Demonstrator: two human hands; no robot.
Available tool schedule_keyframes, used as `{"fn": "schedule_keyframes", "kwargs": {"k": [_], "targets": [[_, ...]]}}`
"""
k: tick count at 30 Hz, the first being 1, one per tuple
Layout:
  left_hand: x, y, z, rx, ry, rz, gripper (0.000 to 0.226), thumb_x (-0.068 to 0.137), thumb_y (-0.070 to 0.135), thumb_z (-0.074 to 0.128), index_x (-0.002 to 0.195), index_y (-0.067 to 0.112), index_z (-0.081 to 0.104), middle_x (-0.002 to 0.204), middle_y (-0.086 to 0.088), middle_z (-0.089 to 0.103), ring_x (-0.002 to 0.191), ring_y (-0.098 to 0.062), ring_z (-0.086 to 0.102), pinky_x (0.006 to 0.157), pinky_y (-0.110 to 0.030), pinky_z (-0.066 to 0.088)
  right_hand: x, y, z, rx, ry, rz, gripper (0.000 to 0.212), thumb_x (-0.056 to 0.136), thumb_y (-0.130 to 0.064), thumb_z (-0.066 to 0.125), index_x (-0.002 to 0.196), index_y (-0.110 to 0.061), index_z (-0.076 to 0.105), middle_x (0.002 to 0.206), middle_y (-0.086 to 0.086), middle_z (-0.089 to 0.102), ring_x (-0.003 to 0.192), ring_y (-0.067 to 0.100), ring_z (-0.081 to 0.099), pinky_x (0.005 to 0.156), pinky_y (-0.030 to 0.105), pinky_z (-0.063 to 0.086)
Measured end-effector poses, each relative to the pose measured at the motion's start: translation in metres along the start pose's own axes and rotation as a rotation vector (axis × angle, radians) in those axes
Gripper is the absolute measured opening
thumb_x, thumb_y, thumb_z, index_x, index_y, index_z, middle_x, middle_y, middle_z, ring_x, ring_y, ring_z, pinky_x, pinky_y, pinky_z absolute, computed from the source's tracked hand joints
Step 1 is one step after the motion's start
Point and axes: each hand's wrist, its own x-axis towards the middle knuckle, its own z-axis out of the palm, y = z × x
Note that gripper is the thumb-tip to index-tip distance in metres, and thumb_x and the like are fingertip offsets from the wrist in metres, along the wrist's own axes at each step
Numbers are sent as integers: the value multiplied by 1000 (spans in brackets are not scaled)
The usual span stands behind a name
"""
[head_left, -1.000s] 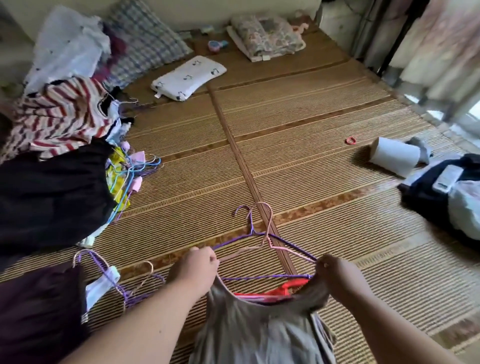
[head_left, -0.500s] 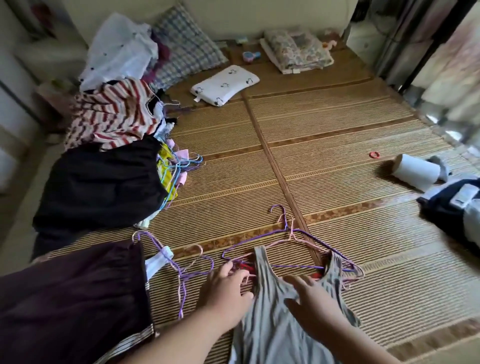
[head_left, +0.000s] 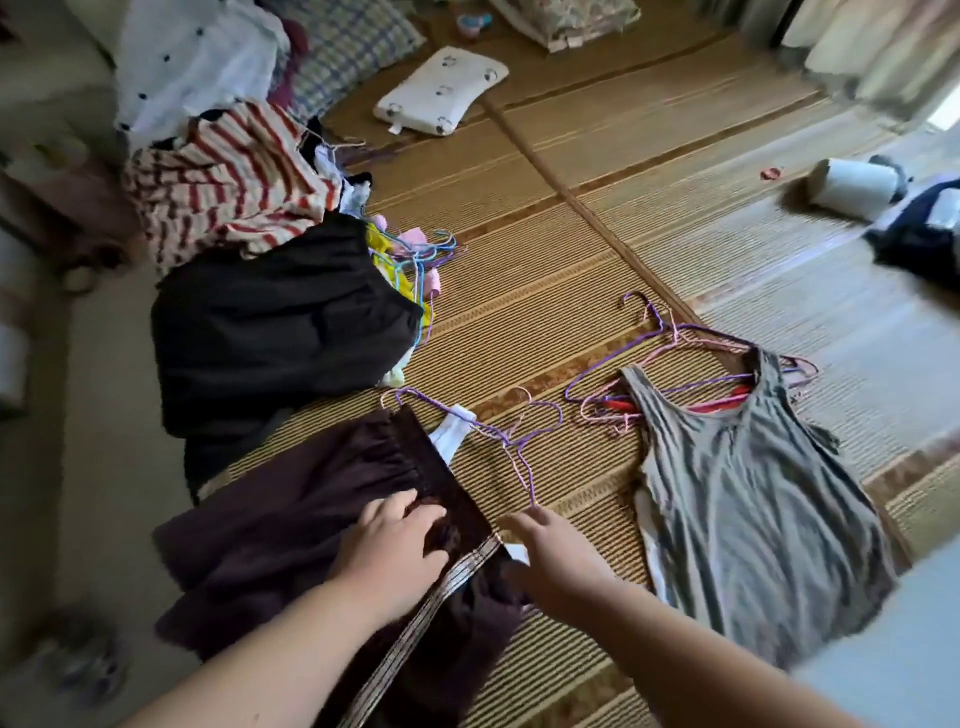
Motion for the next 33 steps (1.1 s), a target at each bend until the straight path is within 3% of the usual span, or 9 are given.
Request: {"fn": "schedule_keyframes", "kwargs": {"k": [8,12,17,19,24,28,30,31,33], "targets": [[23,-55,35,57,-95,31,54,87,46,51,139,42,36,154,6,23,139,-19,20,112,-36,27,31,19,59,207,45,342,58,87,-30,56,139,-17,37,138,7,46,126,24,46,102,33,40],[40,-63,61,55,-112,34,57,87,48,51,141,42,34,154,7,23,139,-18,21,115,-33,22,59,37,79,350,160,423,38,86,-24,54,124,-19,49,116,2,61,108,20,58,89,29,46],[53,-60,75,-11,-133,60,59,85,49,53,140,46,32,154,10,21,138,-17,23,113,-27,22,83,46,98,344,390,545,39,89,-16,43,125,-28,53,105,-3,65,92,14,62,81,28,51],[56,-52,72,-78,-105,94,58,86,44,55,141,44,33,153,12,24,137,-16,25,112,-25,22,77,43,97,335,470,507,35,90,-18,46,121,-31,57,96,-6,66,85,13,61,76,28,52],[62,-10,49,-400,-59,138,63,91,37,54,147,26,28,145,9,38,132,-9,39,108,-22,30,39,14,79,450,625,283,27,87,-21,62,111,-30,67,96,-18,66,92,0,60,78,14,42],[65,21,31,-669,25,2,22,89,29,58,108,26,48,88,13,65,95,-14,64,64,-7,38,16,-15,62,509,430,40,32,81,-21,65,107,-39,65,78,-31,57,80,-15,53,74,1,37],[66,22,26,-860,25,-104,25,88,14,56,108,25,47,78,3,69,80,-17,68,66,-15,49,17,-15,54,591,335,-5,34,84,-28,64,109,-51,59,83,-27,62,85,-12,56,77,3,41],[66,20,25,-964,4,-158,26,87,8,54,109,22,51,76,-2,69,76,-21,69,70,-27,55,22,-14,48,635,299,11,26,88,-33,59,108,-49,60,89,-21,66,88,-9,58,79,8,44],[63,14,25,-1085,-31,-208,26,88,2,51,107,20,54,75,-7,66,69,-23,70,61,-34,55,39,0,45,714,343,131,25,95,-38,48,112,-29,64,105,-6,68,96,2,60,88,25,49]]}}
